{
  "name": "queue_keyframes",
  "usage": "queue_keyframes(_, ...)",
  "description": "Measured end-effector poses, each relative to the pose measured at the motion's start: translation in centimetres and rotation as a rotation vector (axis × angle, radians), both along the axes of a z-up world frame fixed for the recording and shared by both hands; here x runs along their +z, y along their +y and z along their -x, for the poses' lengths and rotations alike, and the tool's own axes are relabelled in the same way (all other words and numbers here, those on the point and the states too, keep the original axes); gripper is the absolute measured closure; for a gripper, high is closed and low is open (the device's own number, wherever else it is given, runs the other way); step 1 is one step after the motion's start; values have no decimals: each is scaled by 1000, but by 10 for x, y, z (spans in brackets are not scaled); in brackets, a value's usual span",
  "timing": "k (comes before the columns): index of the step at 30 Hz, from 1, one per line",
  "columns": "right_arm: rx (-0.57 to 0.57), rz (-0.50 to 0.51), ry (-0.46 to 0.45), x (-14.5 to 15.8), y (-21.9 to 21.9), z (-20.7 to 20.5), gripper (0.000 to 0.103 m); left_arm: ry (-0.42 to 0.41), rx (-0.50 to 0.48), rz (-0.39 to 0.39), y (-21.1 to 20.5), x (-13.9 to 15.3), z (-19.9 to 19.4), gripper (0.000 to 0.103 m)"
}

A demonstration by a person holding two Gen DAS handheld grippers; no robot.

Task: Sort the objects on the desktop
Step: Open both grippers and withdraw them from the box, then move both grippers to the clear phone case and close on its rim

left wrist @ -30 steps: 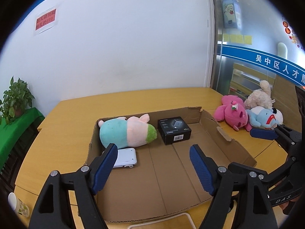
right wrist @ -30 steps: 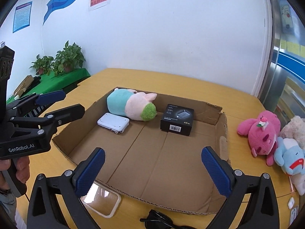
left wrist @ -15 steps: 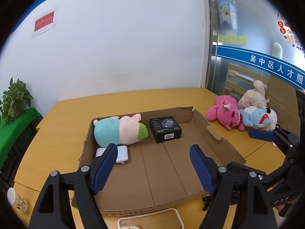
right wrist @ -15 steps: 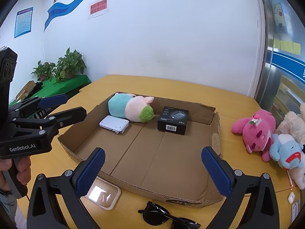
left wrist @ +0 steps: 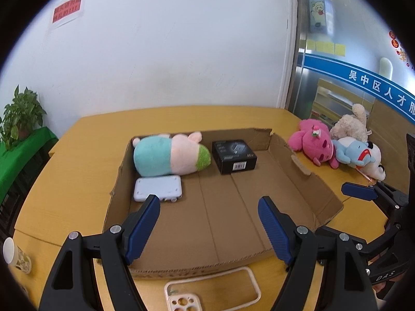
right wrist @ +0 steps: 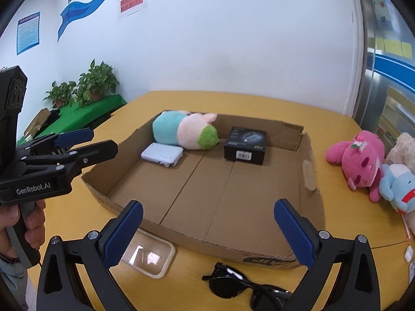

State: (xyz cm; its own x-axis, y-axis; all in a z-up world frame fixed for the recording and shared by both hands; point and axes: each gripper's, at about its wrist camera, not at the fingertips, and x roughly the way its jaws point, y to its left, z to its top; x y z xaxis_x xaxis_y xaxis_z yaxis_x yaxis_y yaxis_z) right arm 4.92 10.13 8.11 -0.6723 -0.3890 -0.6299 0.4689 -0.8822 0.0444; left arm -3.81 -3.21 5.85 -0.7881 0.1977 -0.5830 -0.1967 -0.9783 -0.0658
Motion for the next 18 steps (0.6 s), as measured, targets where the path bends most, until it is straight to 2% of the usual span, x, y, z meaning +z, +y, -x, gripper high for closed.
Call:
queue_keyframes(12, 102, -6, -143, -65, -38, -19, 5, -145, 28, -42, -48, -59, -29, 25)
queue_keyframes(18, 134, -32, -191, -85, -55, -21, 16, -232, 60, -91, -70, -92, -36, 25)
